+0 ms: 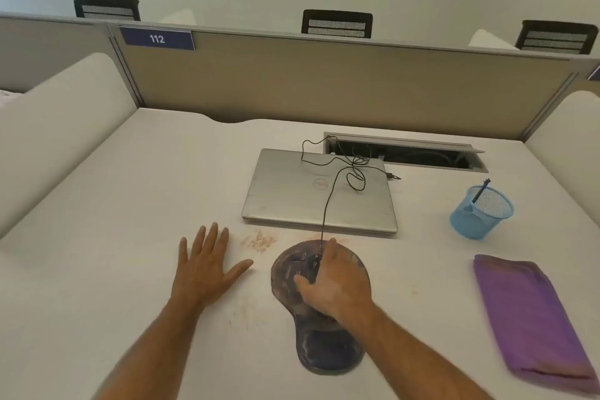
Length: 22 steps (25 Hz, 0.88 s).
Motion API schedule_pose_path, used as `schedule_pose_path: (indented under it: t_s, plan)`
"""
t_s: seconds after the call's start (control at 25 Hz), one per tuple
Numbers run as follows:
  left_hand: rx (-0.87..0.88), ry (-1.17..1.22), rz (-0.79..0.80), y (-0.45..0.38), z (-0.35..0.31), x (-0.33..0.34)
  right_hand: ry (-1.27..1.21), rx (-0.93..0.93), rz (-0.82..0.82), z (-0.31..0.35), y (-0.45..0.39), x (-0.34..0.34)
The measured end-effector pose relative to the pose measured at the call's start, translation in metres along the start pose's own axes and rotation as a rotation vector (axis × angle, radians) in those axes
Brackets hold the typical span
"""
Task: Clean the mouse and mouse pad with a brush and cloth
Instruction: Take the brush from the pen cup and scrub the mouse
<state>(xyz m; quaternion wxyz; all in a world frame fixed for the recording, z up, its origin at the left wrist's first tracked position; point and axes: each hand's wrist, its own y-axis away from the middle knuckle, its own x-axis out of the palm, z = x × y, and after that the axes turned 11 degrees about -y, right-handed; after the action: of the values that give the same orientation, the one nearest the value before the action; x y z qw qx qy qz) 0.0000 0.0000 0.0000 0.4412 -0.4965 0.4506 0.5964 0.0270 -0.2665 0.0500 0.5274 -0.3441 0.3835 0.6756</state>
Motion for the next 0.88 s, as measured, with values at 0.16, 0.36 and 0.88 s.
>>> schedule_pose_path:
  t_s: [0.16, 0.36, 0.88]
  plan:
    - [-0.032, 0.060, -0.008, 0.009, 0.012, 0.009, -0.021, 0.062, 0.056, -0.004, -0.002, 0.007]
    - [-0.035, 0.064, -0.002, 0.009, 0.012, 0.011, -0.030, 0.069, 0.023, 0.004, -0.007, 0.005]
    - [-0.050, 0.092, -0.016, 0.008, 0.013, 0.015, -0.075, -0.026, 0.159, 0.114, -0.023, 0.046]
